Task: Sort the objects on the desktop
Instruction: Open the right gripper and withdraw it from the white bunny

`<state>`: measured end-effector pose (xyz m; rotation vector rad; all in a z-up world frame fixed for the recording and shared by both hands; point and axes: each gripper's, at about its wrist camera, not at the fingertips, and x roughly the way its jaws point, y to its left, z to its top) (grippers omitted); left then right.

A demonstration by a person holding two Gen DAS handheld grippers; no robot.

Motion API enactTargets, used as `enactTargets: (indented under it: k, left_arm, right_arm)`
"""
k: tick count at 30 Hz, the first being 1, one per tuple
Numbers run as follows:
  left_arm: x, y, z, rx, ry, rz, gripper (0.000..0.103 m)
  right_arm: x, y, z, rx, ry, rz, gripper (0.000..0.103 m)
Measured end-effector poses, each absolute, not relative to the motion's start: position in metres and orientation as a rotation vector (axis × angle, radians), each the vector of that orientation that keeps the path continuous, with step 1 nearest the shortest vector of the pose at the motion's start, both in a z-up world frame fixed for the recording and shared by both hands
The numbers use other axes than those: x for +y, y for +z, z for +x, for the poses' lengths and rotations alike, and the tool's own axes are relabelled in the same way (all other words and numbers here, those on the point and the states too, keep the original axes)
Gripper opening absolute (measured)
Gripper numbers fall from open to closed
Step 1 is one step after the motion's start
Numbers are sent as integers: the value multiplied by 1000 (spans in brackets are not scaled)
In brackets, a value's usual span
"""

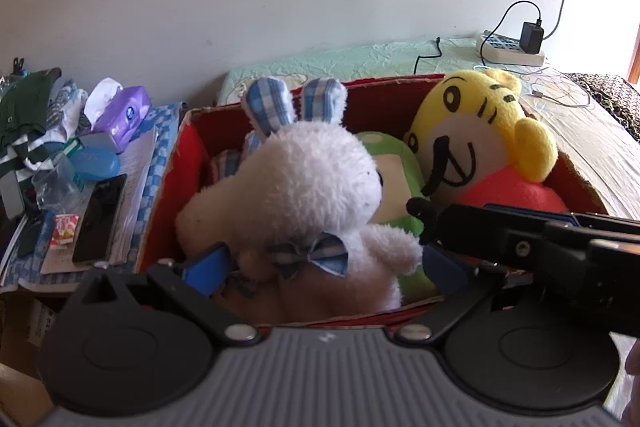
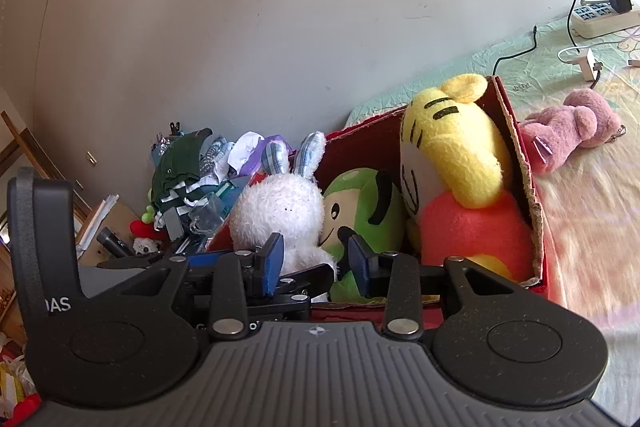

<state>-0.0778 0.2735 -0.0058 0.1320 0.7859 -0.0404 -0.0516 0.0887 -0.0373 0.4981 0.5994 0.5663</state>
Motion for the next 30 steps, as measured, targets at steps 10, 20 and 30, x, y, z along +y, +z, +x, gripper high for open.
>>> enactTargets:
  k: [10, 20, 30]
  left_arm:
    - [264, -3, -82, 775, 20, 175, 102]
    - [245, 11, -91, 792, 92, 251, 102]
    - [215, 36, -101, 776, 190, 195, 102]
  right_arm:
    - [76, -42, -57, 594, 558, 546, 38]
    - [56, -45, -53, 612, 626, 618, 39]
    - [21, -23, -47, 593, 783, 619, 43]
